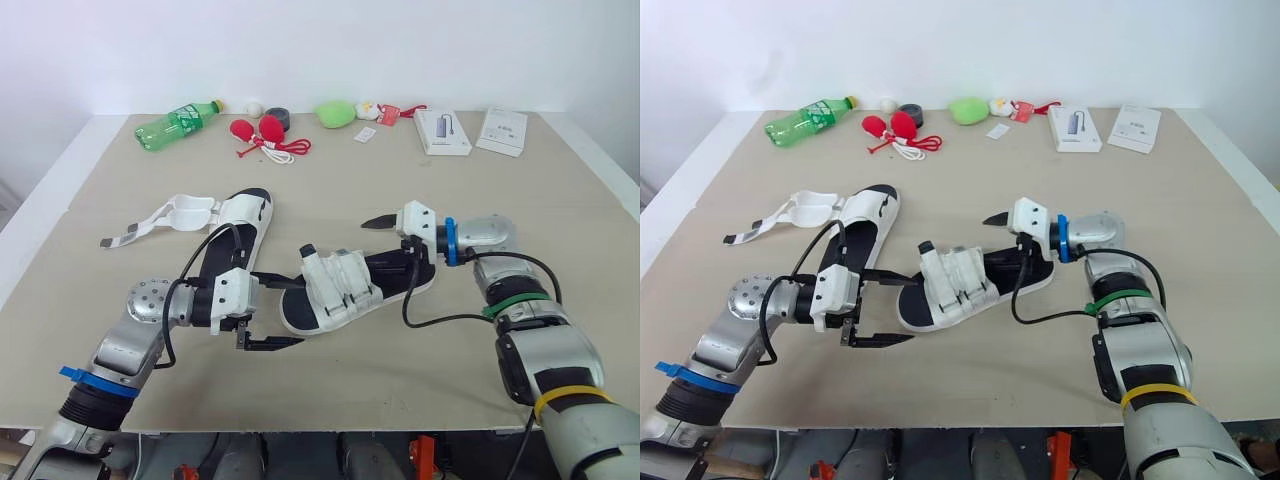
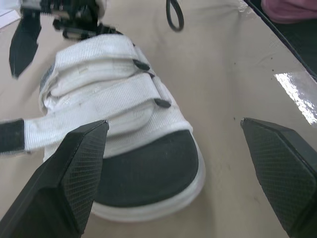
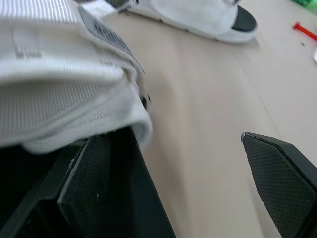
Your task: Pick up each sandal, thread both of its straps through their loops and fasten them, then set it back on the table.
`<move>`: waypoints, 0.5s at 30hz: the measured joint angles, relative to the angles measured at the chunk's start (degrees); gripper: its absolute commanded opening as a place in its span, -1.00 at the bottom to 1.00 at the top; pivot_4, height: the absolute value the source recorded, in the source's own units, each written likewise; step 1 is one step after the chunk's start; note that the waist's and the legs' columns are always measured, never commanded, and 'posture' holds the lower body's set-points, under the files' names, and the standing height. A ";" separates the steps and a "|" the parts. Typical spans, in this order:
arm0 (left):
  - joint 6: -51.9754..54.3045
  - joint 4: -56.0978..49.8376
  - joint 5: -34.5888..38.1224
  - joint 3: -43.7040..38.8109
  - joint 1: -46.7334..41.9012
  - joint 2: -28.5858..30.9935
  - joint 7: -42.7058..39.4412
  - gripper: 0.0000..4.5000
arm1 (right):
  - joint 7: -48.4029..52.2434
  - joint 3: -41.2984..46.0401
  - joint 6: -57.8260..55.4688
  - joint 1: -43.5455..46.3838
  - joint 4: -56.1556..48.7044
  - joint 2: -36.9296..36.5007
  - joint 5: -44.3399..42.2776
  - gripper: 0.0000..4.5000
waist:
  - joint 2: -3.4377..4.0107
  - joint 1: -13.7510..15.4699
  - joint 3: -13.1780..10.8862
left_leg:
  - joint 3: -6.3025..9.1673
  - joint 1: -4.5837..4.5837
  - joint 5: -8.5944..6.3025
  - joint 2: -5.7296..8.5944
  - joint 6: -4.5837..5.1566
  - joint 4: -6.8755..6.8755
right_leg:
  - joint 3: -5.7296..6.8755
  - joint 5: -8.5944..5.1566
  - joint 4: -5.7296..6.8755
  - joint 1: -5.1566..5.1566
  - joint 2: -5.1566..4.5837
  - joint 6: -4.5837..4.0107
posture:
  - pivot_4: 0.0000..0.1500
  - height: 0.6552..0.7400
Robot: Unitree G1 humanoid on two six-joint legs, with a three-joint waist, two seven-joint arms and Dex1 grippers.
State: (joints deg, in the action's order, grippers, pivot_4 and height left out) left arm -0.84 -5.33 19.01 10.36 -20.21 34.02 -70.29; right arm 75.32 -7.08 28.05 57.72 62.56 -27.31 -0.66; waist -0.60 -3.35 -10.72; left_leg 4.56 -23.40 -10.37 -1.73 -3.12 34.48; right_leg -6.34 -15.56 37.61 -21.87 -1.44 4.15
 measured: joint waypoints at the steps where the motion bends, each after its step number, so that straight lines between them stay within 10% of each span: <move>1: 0.00 0.00 0.00 0.02 -0.09 -0.15 0.02 0.95 | -0.19 0.00 0.19 -0.01 0.06 0.42 0.09 1.00 | 0.00 0.00 0.00 | 0.00 0.00 0.01 0.00 -0.01 0.00 | 0.00 0.00 0.02 0.00 0.00 0.00 | 1.00 1.00; 15: -0.01 -0.39 -0.80 0.33 1.29 -0.58 1.33 0.95 | 8.29 -0.31 0.28 -4.15 -6.73 2.81 -2.21 1.00 | 0.00 -0.15 0.00 | 0.03 0.08 0.04 0.00 -0.07 0.09 | 0.00 -0.08 0.45 -0.06 0.03 -0.08 | 1.00 1.00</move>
State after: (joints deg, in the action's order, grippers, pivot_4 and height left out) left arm -0.85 -5.72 18.21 10.69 -18.92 33.44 -68.97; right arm 83.61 -7.39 28.33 53.57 55.83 -24.50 -2.88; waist -0.61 -3.51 -10.72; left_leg 4.59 -23.32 -10.33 -1.72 -3.19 34.57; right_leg -6.34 -15.64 38.06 -21.93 -1.42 4.06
